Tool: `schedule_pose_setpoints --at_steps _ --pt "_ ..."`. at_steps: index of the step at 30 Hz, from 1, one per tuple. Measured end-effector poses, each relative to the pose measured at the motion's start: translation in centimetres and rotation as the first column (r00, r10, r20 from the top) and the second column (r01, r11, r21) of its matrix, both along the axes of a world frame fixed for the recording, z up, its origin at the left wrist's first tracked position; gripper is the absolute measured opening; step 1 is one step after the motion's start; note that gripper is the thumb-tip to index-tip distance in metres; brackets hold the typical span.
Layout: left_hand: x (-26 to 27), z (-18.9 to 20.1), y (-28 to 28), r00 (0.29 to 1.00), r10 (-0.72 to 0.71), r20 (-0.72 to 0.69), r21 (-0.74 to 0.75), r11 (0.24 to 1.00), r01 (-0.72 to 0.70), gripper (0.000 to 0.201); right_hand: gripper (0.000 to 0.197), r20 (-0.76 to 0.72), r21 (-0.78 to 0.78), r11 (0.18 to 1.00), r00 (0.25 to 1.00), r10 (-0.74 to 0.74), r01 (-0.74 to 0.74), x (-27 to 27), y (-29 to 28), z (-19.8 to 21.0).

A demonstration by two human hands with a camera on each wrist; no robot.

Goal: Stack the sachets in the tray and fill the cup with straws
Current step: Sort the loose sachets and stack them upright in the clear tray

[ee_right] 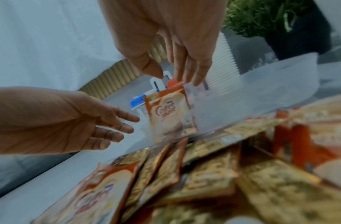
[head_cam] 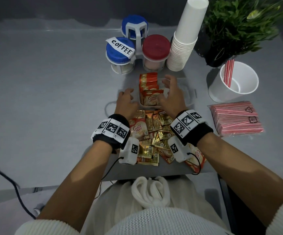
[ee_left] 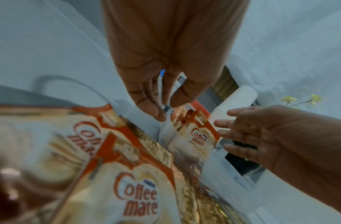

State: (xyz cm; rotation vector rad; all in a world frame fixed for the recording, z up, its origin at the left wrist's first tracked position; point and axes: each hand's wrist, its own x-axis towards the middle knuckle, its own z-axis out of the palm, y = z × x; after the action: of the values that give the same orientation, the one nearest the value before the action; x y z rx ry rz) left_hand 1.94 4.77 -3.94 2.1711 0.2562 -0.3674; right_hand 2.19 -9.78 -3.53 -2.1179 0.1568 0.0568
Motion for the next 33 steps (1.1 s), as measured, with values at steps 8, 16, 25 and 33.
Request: schedule_pose_setpoints --at_steps 8,16,25,33 --pt "-2.4 -0.5 2.4 0.999 -0.001 0.049 0.079 0.997 -0.003 0.028 0.020 0.095 -0.201 0.940 0.950 0.298 -0.275 -2.2 2.8 -0.4" --pt "-5.3 -1.1 3.5 0.996 -0.071 -0.056 0.163 0.983 0.080 0.021 0.070 -0.337 -0.474 0.651 0.806 0.487 -0.592 -4.7 4.2 -1.7" --pt "-5.4 -0.8 4.0 0.992 -0.096 -0.084 0.008 0.995 0.097 0.023 0.015 -0.224 -0.323 0.797 0.860 0.459 -0.510 -4.4 3.6 -1.4" --pt "-4.5 0.0 4.6 0.995 0.068 -0.068 -0.275 0.958 -0.084 0.028 0.015 -0.070 -0.081 0.938 0.941 0.331 -0.336 -2.0 5.0 0.9"
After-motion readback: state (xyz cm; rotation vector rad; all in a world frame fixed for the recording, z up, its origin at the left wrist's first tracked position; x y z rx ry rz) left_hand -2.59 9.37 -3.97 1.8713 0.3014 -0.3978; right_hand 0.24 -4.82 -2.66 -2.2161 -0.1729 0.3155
